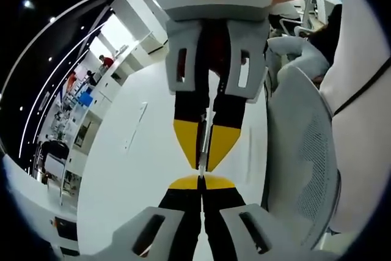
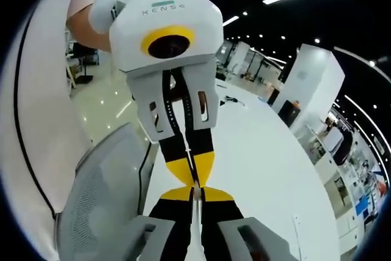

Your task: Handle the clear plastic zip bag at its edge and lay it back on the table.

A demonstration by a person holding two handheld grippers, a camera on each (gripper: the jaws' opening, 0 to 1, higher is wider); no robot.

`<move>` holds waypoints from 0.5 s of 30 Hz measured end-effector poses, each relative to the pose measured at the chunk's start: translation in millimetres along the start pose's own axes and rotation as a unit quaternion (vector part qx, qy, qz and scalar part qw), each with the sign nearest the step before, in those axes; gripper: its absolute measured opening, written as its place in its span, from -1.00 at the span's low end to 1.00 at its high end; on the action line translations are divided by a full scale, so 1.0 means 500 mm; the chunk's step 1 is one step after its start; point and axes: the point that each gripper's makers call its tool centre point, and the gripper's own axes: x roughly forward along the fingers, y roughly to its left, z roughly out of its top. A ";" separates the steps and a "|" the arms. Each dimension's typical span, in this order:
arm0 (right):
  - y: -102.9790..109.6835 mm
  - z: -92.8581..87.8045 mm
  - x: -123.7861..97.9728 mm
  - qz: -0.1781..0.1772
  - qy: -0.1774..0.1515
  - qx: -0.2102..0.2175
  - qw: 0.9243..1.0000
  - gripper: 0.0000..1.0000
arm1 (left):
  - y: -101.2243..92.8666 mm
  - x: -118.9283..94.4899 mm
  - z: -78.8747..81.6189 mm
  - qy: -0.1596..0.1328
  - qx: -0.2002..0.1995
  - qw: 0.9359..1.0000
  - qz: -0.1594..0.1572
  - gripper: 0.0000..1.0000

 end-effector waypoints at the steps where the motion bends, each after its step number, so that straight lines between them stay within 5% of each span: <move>1: 0.000 0.000 0.000 0.000 0.000 -0.001 1.000 -0.99 | 0.000 0.000 0.000 0.000 0.000 1.000 0.000 -1.00; 15: 0.003 -0.001 -0.005 -0.002 0.006 -0.014 1.000 -1.00 | -0.002 -0.001 0.004 -0.005 -0.003 1.000 0.001 -1.00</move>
